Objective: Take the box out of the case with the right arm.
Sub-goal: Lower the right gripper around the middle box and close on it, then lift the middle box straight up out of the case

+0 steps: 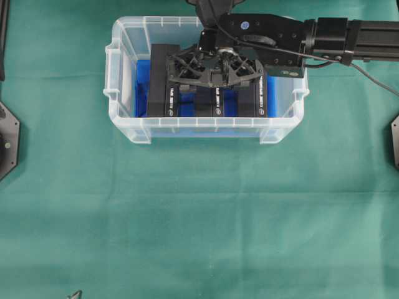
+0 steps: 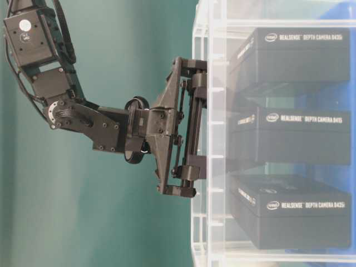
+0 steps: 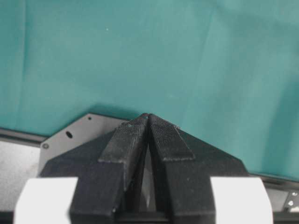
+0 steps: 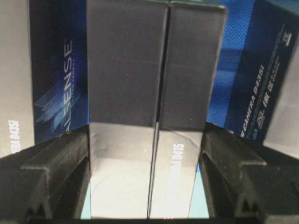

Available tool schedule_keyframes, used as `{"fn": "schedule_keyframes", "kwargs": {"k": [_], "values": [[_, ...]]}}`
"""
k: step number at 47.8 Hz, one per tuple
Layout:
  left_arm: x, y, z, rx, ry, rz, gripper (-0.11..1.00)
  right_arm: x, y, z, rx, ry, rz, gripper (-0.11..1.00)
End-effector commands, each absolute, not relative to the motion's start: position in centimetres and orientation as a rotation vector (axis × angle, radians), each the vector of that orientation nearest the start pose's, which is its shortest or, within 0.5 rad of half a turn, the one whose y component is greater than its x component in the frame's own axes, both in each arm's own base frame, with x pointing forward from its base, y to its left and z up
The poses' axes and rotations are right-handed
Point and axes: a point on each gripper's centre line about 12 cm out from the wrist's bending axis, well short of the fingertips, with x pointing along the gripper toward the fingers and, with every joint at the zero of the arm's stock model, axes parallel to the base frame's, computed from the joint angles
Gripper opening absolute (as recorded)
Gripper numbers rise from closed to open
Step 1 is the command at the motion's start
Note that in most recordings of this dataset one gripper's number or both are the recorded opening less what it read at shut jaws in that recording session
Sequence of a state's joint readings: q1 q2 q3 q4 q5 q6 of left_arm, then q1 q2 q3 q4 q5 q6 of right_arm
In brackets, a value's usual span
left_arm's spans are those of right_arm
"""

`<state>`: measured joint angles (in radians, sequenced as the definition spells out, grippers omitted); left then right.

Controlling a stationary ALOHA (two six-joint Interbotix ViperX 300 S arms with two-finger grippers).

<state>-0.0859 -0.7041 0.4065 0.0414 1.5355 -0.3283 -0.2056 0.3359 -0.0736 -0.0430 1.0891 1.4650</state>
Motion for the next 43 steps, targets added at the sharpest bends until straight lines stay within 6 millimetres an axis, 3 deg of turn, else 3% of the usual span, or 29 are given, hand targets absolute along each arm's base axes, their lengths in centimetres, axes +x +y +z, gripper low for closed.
{"fn": "schedule_keyframes", "kwargs": {"k": [1, 32, 43], "values": [[17.6, -1.0, 37.6, -0.206, 1.207, 0.163, 0.08, 46.1, -9.9, 21.0, 1.314, 0.936, -1.121, 0.68], [17.6, -1.0, 37.5, -0.205, 1.209, 0.163, 0.08, 46.4, -9.9, 21.4, 1.326, 0.922, -1.12, 0.67], [17.6, -1.0, 37.5, -0.205, 1.209, 0.163, 0.08, 46.5, -10.0, 25.9, 1.323, 0.921, -1.122, 0.67]]}}
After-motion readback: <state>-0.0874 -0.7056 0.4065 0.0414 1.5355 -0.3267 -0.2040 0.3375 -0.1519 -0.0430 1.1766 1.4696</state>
